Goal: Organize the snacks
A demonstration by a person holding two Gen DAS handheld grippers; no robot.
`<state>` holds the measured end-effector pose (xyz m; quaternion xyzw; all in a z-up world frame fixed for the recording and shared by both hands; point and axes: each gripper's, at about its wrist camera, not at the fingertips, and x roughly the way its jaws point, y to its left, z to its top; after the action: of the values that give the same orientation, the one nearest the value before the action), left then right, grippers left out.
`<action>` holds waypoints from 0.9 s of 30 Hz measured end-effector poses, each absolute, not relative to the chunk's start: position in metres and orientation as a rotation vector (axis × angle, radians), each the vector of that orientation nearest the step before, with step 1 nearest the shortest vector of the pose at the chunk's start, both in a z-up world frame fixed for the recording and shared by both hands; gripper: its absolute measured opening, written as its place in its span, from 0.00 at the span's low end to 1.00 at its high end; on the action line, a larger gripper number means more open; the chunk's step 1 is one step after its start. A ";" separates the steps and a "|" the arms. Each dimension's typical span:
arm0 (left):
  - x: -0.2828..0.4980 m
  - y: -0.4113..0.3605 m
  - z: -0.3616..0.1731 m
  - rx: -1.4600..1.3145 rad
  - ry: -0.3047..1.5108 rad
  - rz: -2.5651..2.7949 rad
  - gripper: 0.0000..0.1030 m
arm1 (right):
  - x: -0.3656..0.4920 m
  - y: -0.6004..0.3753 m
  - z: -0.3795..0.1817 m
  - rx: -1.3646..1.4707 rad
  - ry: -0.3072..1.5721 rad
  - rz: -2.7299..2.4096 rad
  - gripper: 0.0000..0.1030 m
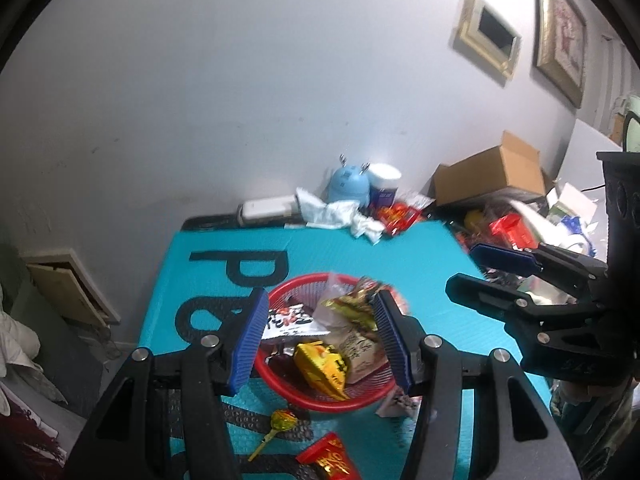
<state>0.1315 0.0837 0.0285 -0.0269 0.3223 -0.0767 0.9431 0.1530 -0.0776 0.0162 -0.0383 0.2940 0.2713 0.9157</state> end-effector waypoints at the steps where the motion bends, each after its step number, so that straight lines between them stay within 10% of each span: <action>1: 0.127 0.082 0.032 -0.050 0.649 -0.157 0.52 | 0.147 -0.079 0.021 -0.079 0.594 0.554 0.53; 11: 0.079 0.062 0.065 -0.033 0.583 -0.176 0.53 | 0.099 -0.096 0.056 -0.073 0.499 0.521 0.61; 15: 0.059 0.058 0.074 -0.023 0.538 -0.148 0.81 | 0.080 -0.103 0.065 -0.069 0.471 0.511 0.65; 27: 0.011 0.045 0.082 0.009 0.514 -0.131 0.89 | 0.032 -0.115 0.071 -0.054 0.437 0.492 0.80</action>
<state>0.0115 0.0447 0.0817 0.0042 0.2540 -0.0645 0.9650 0.0320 -0.1150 0.0707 -0.0267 0.2145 0.2414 0.9460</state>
